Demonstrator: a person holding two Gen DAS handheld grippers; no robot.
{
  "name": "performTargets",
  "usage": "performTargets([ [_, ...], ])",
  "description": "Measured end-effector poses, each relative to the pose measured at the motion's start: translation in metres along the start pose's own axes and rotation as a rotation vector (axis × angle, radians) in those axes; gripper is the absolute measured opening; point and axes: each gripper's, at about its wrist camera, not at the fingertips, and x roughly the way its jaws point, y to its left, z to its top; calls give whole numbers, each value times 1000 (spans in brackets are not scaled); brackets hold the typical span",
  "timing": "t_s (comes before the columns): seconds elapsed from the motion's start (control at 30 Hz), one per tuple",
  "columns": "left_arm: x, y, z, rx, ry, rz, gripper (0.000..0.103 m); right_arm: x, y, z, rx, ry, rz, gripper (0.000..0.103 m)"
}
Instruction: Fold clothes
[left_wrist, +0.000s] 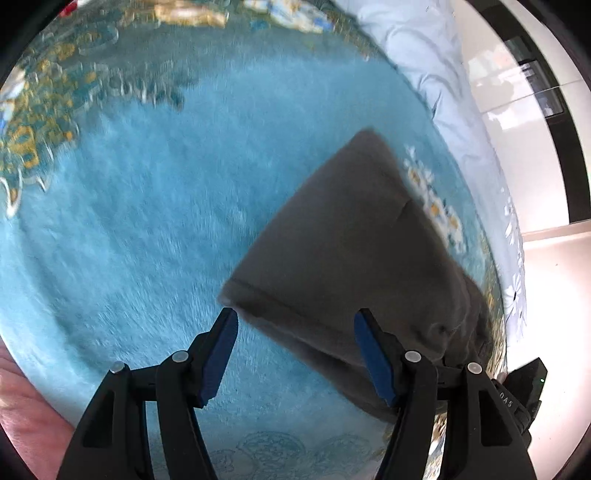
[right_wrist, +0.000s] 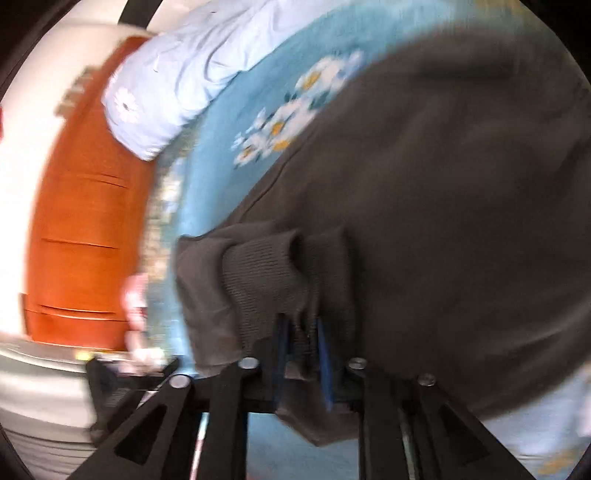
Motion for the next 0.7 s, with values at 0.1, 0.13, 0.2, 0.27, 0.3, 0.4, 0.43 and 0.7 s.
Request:
performTargets([
  [0.1,-8,-12,8,48,-52,16,66,-18,29,10,-131,-78,-80,28],
  [0.13,-7,-16,10,61,-52,17,66,-19,41,14,-156,-79,-35,29],
  [0.2,-1,-27,10,90,-41,7,66,-11,69,21,-225,-53,71,39],
  [0.27,7,-38,14,133,-30,17,66,4,91,23,-284,-10,131,41],
  [0.3,12,-44,14,157,-24,26,66,9,98,24,-310,4,146,41],
  [0.4,24,-42,10,206,3,53,66,32,104,25,-362,17,102,44],
  [0.43,29,-41,10,213,15,58,66,45,100,26,-350,36,69,44],
  [0.7,45,-35,1,280,52,108,66,74,67,26,-288,106,30,42],
])
